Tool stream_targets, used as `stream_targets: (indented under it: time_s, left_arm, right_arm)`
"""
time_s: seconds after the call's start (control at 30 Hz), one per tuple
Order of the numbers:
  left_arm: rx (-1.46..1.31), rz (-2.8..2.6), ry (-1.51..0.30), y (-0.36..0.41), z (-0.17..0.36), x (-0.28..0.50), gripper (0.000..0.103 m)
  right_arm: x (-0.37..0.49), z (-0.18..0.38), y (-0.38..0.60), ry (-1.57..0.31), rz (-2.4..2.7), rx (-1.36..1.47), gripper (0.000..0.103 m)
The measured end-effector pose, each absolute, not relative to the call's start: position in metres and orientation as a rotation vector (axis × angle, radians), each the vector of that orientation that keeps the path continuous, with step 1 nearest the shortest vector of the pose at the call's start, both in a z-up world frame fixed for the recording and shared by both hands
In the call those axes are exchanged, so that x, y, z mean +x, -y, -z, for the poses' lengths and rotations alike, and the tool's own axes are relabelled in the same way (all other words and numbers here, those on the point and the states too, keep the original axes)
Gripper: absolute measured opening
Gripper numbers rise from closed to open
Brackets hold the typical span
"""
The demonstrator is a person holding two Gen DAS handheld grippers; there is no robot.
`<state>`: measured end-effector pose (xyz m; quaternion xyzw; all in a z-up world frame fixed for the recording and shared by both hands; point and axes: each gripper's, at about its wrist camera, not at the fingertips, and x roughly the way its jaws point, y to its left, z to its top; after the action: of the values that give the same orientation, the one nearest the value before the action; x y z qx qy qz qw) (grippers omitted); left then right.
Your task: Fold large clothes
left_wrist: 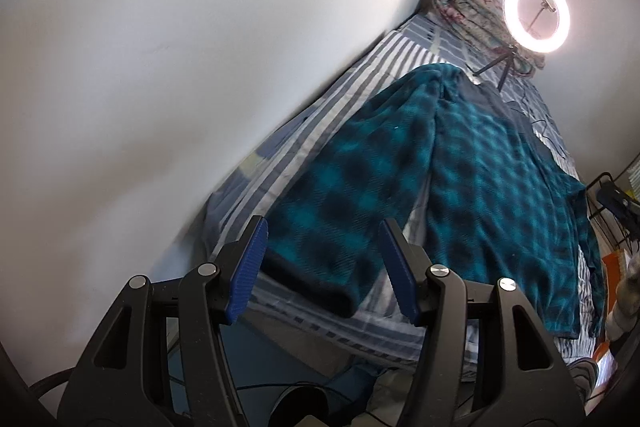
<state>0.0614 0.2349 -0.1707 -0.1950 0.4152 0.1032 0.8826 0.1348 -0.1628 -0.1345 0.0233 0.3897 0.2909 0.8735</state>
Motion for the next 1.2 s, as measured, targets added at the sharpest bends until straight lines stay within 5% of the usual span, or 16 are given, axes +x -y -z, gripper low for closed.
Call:
stream_targets:
  time_s: [0.07,0.27,0.57,0.8,0.83,0.93,1.2]
  left_arm:
    - [-0.399,-0.224,-0.863,-0.237,0.172,0.056,0.059]
    - [-0.377,-0.240,-0.876,-0.239,0.180,0.044,0.059]
    - [-0.416,-0.270,-0.892,-0.253,0.194,0.033,0.059]
    - [-0.413,-0.274,-0.887,-0.256,0.196,0.029,0.059]
    - [-0.414,-0.273,-0.887,-0.257,0.197,0.029,0.059]
    - [-0.418,-0.268,-0.891,-0.257,0.199,0.032,0.059]
    - [-0.417,-0.222,-0.905,-0.254,0.208,0.046,0.059]
  right_arm:
    - [0.141,0.147,0.135,-0.874,-0.695,0.057,0.044]
    - [0.154,0.201,0.047,-1.098,-0.853,0.077,0.037]
    - [0.144,0.278,-0.033,-1.415,-0.875,0.119,0.037]
    - [0.138,0.305,-0.069,-1.477,-0.794,-0.011,0.037]
    - [0.137,0.304,-0.071,-1.473,-0.781,-0.023,0.035]
    - [0.131,0.301,-0.075,-1.439,-0.764,-0.082,0.005]
    - [0.120,0.269,-0.019,-1.399,-0.787,0.044,0.001]
